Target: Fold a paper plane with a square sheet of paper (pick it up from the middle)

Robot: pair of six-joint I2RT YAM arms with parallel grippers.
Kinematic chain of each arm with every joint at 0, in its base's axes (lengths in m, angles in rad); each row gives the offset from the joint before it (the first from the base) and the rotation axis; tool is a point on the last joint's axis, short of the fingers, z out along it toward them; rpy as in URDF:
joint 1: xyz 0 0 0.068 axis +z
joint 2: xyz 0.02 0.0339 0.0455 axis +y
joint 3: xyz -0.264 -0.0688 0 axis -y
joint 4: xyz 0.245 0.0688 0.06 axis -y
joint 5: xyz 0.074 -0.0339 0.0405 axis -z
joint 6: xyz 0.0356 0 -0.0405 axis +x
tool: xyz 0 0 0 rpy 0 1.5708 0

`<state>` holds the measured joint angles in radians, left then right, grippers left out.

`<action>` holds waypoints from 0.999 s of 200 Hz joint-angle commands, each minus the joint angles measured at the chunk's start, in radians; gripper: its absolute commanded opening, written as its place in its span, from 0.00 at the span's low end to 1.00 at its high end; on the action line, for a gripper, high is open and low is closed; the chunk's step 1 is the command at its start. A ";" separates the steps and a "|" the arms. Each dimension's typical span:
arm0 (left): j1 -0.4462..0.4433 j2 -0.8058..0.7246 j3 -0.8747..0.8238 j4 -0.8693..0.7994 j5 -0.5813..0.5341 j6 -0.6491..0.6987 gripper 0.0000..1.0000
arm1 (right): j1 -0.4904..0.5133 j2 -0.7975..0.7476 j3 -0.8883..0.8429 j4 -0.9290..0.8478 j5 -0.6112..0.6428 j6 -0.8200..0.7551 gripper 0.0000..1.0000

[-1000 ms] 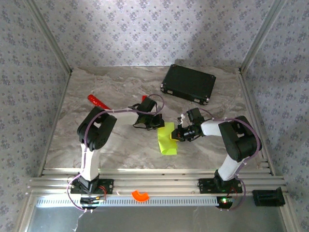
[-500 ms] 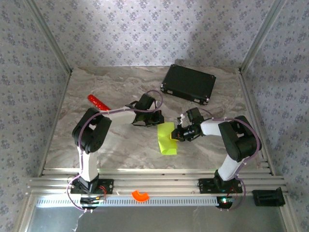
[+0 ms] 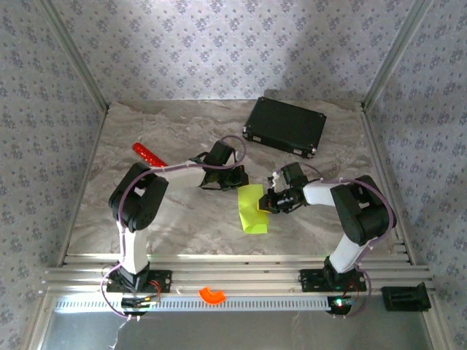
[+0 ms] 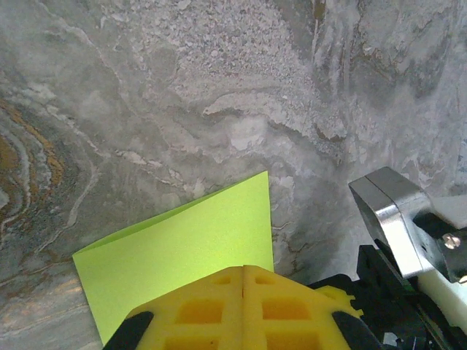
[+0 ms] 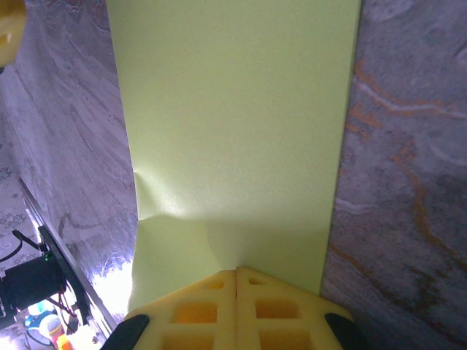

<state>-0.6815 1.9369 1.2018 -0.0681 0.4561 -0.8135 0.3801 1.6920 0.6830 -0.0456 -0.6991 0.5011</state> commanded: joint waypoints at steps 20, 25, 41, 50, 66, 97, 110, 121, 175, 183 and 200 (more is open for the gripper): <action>-0.010 -0.053 -0.019 0.028 0.007 -0.015 0.00 | -0.009 0.048 -0.054 -0.118 0.215 -0.009 0.00; -0.010 -0.055 -0.020 0.028 0.007 -0.013 0.00 | -0.007 0.046 -0.055 -0.117 0.214 -0.007 0.00; -0.011 -0.062 -0.020 0.031 0.010 -0.008 0.00 | -0.007 0.043 -0.058 -0.115 0.216 -0.006 0.00; -0.011 -0.065 -0.019 0.037 0.012 -0.006 0.00 | -0.005 0.041 -0.059 -0.113 0.218 -0.007 0.00; -0.011 -0.053 -0.009 0.036 0.026 -0.005 0.00 | -0.003 0.037 -0.068 -0.098 0.223 -0.004 0.00; -0.016 -0.022 0.007 0.047 0.068 0.000 0.00 | -0.002 0.035 -0.067 -0.103 0.224 -0.006 0.00; -0.017 -0.005 0.006 0.053 0.085 -0.004 0.00 | -0.001 0.031 -0.069 -0.102 0.221 -0.006 0.00; -0.018 0.011 0.002 0.055 0.087 -0.007 0.00 | -0.002 0.032 -0.069 -0.100 0.221 -0.007 0.00; -0.005 0.061 -0.037 0.074 0.085 0.003 0.00 | 0.000 0.035 -0.066 -0.101 0.220 -0.009 0.00; 0.003 0.068 -0.049 0.081 0.091 0.003 0.00 | -0.001 0.035 -0.066 -0.101 0.220 -0.009 0.00; 0.026 0.087 -0.071 0.087 0.087 0.022 0.00 | -0.001 0.037 -0.066 -0.103 0.222 -0.009 0.00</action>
<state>-0.6857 1.9892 1.1648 -0.0025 0.5289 -0.8192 0.3840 1.6779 0.6682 -0.0265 -0.6838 0.5011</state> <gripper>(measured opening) 0.053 0.051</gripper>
